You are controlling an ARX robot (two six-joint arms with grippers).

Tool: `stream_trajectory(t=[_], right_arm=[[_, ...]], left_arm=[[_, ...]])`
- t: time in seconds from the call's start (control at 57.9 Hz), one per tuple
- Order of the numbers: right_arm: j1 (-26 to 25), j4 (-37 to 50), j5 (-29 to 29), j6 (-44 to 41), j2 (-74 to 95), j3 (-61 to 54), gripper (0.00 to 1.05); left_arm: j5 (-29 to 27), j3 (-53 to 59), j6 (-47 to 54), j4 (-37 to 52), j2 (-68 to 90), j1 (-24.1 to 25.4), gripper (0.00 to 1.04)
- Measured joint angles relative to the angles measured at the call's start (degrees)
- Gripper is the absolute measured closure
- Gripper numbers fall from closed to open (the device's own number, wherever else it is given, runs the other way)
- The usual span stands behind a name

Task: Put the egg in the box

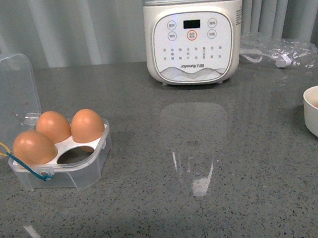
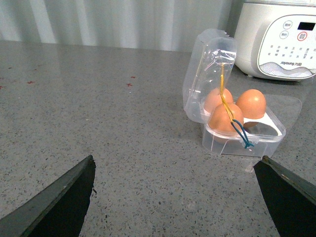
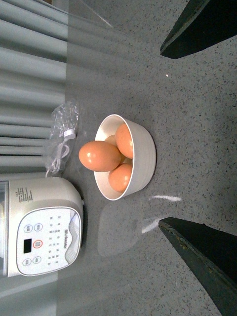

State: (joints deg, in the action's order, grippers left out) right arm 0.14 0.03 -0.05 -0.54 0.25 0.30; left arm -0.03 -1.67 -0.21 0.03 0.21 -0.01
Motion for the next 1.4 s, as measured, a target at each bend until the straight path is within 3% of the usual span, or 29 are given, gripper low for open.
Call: stream_trajectory(t=[0.95,1.037,1.089,1.192,1.4], right_arm=[[0.00,0.00,-0.02,-0.02,0.00,0.00,0.07],[1.09,-0.74,6.23,-4.09,2.16,0.72,0.07],[0.74,2.36,8.61,-8.02,6.69,1.86,0.07],[-1.79,10.99,6.27,-10.71,15.72,4.81,0.07],[-4.42,28.30,3.93,-9.40,37.77,13.81,0.07]], left_arm=[[0.00,0.00,0.00,0.00,0.00,0.00,0.07],[0.00,0.00,0.00,0.00,0.00,0.00,0.07],[0.00,0.00,0.00,0.00,0.00,0.00,0.07],[0.02,0.00,0.00,0.00,0.00,0.00,0.07],[0.02,0.00,0.00,0.00,0.00,0.00,0.07]])
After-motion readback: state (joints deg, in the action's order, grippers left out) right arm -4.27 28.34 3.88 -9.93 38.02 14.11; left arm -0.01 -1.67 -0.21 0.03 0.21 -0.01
